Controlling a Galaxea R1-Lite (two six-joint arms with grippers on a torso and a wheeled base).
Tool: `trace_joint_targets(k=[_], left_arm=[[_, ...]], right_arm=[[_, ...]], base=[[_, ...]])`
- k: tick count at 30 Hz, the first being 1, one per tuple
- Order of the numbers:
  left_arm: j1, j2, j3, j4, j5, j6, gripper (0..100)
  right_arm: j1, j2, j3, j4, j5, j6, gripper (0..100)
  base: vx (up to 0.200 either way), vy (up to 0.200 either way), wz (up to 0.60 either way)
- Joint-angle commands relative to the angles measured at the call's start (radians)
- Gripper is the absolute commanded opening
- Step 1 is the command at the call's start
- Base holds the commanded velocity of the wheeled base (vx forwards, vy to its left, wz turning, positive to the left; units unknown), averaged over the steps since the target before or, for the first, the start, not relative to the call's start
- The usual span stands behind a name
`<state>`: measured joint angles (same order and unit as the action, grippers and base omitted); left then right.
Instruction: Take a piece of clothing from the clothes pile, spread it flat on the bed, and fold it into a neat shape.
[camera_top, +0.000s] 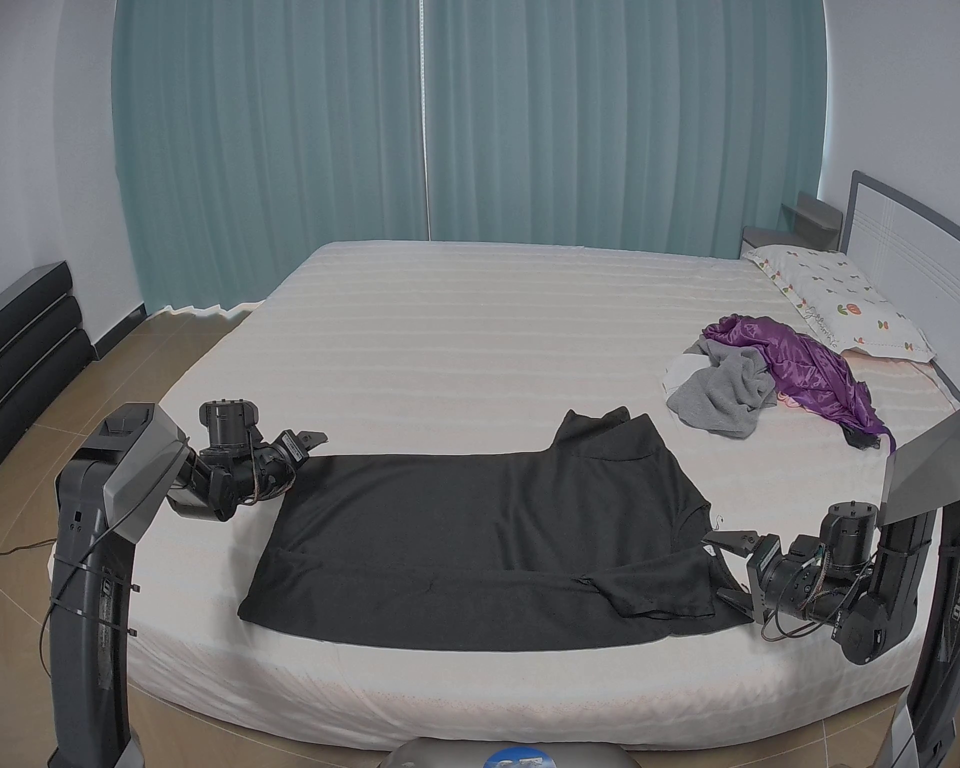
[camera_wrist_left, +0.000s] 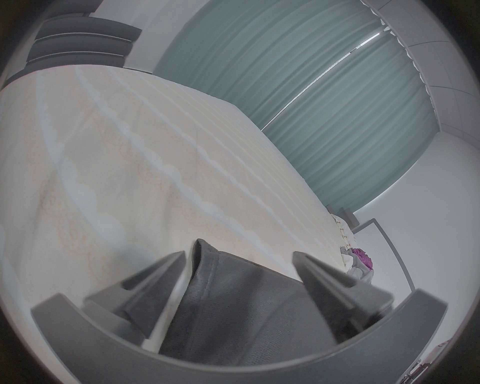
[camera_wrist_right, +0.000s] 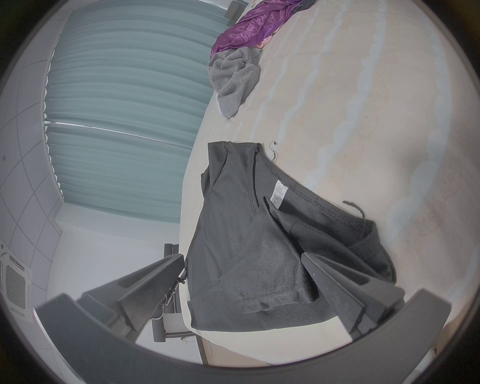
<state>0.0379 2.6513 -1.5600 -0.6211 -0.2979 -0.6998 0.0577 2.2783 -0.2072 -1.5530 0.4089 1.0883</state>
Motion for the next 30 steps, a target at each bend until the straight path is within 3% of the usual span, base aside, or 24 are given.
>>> trace_joint_targets(k=[1, 5, 9, 12, 18, 21, 23, 24, 25, 28, 30], left_arm=[[0.0, 0.01, -0.002, -0.003, 0.002, -0.001, 0], [0.0, 0.006, 0.0, -0.006, 0.017, 0.0, 0], [0.002, -0.001, -0.002, -0.009, 0.079, -0.003, 0], [0.004, -0.007, 0.005, -0.011, 0.089, -0.004, 0], [0.004, -0.031, 0.017, -0.014, 0.088, -0.06, 0], [0.002, -0.031, 0.015, -0.012, 0.088, -0.064, 0], [0.002, -0.031, 0.015, -0.014, 0.088, -0.064, 0], [0.002, -0.031, 0.02, -0.012, 0.088, -0.066, 0], [0.002, -0.031, 0.021, -0.012, 0.088, -0.067, 0], [0.002, -0.031, 0.028, -0.012, 0.088, -0.081, 0], [0.002, -0.036, 0.031, -0.012, 0.088, -0.109, 0]], right_arm=[[0.001, 0.0, 0.0, -0.015, 0.001, 0.001, 100], [0.001, -0.013, -0.004, -0.015, -0.001, 0.005, 100], [0.045, -0.108, -0.006, -0.015, -0.07, -0.01, 100], [0.057, -0.12, -0.018, -0.015, -0.084, -0.021, 100], [0.056, -0.111, -0.155, 0.017, -0.098, -0.07, 100], [0.056, -0.102, -0.27, 0.156, -0.105, -0.169, 100], [0.056, -0.1, -0.276, 0.163, -0.107, -0.174, 100], [0.06, -0.052, -0.442, 0.33, -0.187, -0.226, 100], [0.065, -0.034, -0.494, 0.376, -0.216, -0.243, 100], [0.077, 0.009, -0.603, 0.484, -0.249, -0.298, 100], [0.088, 0.079, -0.765, 0.619, -0.283, -0.392, 100]], base=[[0.0, 0.0, 0.0], [0.0, 0.0, 0.0], [0.0, 0.0, 0.0], [0.0, 0.0, 0.0], [0.0, 0.0, 0.0], [0.0, 0.0, 0.0], [0.0, 0.0, 0.0], [0.0, 0.0, 0.0], [0.0, 0.0, 0.0], [0.0, 0.0, 0.0], [0.0, 0.0, 0.0]])
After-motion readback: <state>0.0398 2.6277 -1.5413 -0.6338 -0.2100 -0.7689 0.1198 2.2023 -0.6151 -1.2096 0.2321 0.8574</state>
